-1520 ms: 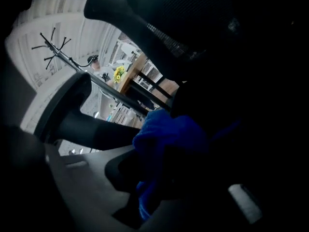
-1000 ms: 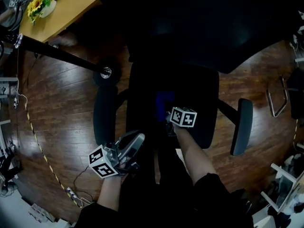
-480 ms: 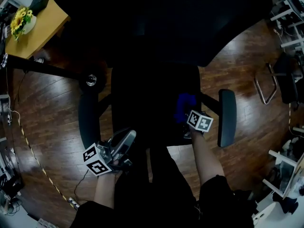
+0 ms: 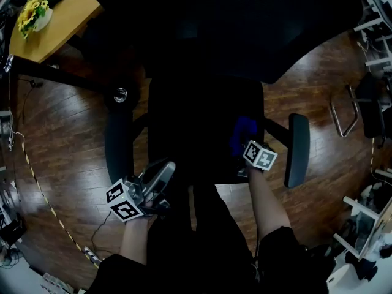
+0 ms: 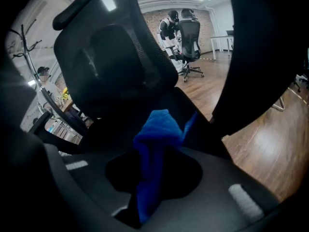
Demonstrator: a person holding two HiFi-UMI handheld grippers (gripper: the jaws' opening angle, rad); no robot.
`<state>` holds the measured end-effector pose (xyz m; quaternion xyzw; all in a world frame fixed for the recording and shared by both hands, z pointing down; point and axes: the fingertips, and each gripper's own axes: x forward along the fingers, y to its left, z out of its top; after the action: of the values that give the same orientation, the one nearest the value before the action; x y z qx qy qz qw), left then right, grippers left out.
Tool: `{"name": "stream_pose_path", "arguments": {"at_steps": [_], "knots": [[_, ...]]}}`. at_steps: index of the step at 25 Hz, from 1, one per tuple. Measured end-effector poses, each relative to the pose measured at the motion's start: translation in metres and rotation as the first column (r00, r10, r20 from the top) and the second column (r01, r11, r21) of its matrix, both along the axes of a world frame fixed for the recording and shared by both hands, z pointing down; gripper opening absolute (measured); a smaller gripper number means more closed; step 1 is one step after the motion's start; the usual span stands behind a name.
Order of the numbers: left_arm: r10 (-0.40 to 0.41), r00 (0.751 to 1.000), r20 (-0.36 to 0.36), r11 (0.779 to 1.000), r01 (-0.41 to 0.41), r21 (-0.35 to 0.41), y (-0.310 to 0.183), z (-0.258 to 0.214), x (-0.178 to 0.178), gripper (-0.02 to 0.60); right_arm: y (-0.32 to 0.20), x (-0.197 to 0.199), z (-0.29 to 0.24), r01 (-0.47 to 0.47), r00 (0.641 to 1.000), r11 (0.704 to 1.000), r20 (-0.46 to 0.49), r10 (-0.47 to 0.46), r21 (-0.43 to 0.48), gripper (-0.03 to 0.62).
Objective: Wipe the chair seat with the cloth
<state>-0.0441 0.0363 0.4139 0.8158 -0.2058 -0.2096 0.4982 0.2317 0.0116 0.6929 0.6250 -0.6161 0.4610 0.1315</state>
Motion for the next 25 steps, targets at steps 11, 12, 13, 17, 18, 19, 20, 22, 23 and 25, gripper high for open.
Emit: {"name": "stream_pose_path", "arguments": {"at_steps": [11,12,13,17,18,19,20,22,23,25], "knots": [[-0.127,0.992,-0.005,0.992,0.127,0.021,0.004,-0.011,-0.045,-0.008,0.006,-0.307,-0.040,0.406,0.833,0.901,0.342,-0.434,0.155,0.063],[-0.139,0.990,-0.004,0.990,0.139,0.020,0.004,-0.011,-0.050,-0.008,0.010,-0.331,-0.041,0.436,0.800,0.883,0.374,-0.469,0.173,0.061],[-0.149,0.989,-0.003,0.989,0.149,0.019,0.005,-0.010,-0.054,-0.008,0.013,-0.351,-0.040,0.462,0.772,0.868,0.399,-0.495,0.181,0.061],[-0.173,0.985,-0.002,0.985,0.173,0.011,0.012,-0.008,-0.064,-0.008,0.031,-0.384,-0.006,0.553,0.751,0.825,0.362,-0.553,0.113,0.063],[-0.174,0.985,-0.001,0.985,0.174,0.011,0.013,-0.008,-0.066,-0.006,0.032,-0.382,-0.001,0.563,0.757,0.818,0.325,-0.567,0.115,0.061],[-0.172,0.985,0.001,0.985,0.172,0.011,0.014,-0.007,-0.067,-0.008,0.031,-0.378,0.001,0.566,0.767,0.815,0.284,-0.576,0.124,0.062],[-0.170,0.985,0.003,0.985,0.170,0.012,0.014,-0.007,-0.068,-0.008,0.030,-0.372,0.002,0.563,0.780,0.816,0.245,-0.576,0.128,0.063],[-0.162,0.987,0.003,0.987,0.162,0.013,0.014,-0.006,-0.068,-0.008,0.031,-0.351,0.007,0.539,0.813,0.835,0.190,-0.550,0.111,0.061],[-0.155,0.988,0.001,0.988,0.155,0.013,0.015,-0.007,-0.066,-0.008,0.032,-0.336,0.011,0.515,0.833,0.852,0.179,-0.523,0.095,0.061],[-0.134,0.991,-0.005,0.991,0.134,0.014,0.017,-0.009,-0.060,-0.008,0.036,-0.297,0.018,0.454,0.874,0.889,0.164,-0.457,0.057,0.061]]}}
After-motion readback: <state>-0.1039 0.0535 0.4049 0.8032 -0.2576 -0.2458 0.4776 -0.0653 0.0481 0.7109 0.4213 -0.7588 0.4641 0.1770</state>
